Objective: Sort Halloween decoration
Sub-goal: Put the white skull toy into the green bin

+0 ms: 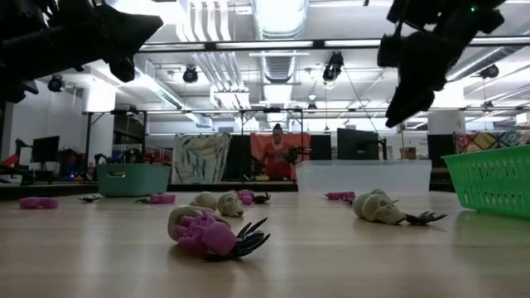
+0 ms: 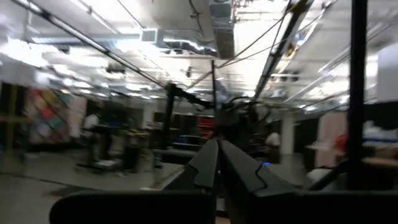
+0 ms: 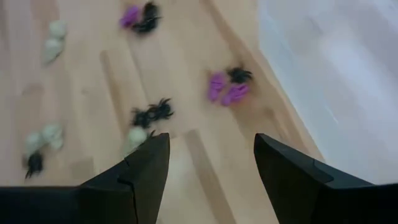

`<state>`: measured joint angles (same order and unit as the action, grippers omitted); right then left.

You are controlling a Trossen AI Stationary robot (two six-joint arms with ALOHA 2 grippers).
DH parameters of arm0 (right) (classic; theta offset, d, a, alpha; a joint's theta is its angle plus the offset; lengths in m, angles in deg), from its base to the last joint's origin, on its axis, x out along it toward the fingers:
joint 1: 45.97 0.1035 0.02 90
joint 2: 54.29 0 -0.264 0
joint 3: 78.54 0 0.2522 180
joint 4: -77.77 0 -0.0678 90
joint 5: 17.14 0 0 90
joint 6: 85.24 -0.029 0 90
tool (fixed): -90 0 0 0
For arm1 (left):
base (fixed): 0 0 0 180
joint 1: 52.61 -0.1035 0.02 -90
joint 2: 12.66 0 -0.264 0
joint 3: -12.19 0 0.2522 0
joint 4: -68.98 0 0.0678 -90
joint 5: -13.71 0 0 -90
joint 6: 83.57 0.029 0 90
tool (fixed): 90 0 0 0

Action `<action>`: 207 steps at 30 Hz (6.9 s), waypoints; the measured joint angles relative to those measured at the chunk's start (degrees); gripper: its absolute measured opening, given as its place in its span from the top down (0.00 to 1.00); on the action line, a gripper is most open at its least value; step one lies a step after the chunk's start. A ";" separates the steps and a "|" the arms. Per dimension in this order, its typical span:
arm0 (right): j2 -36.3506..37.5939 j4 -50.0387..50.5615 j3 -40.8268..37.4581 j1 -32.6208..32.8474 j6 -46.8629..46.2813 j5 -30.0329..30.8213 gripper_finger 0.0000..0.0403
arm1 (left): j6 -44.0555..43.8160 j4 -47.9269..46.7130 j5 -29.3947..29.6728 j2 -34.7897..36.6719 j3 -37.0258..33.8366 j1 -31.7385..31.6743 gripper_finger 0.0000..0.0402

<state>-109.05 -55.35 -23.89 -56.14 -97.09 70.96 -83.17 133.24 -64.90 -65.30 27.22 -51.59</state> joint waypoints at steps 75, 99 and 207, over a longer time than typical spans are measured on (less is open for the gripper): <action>-48.23 15.50 27.97 17.70 2.83 6.90 0.44 | -3.90 -9.74 0.03 -15.15 12.07 -0.01 1.00; -49.93 13.15 27.82 17.68 0.92 6.17 0.64 | -3.92 -9.99 0.05 -15.15 12.07 0.01 1.00; -31.18 26.18 18.26 36.82 -18.93 -1.05 0.81 | -5.67 -6.88 0.18 -15.13 12.20 0.01 1.00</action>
<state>-140.22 -29.17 -5.63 -19.32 -116.02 69.91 -88.84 126.35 -64.72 -80.43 39.42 -51.57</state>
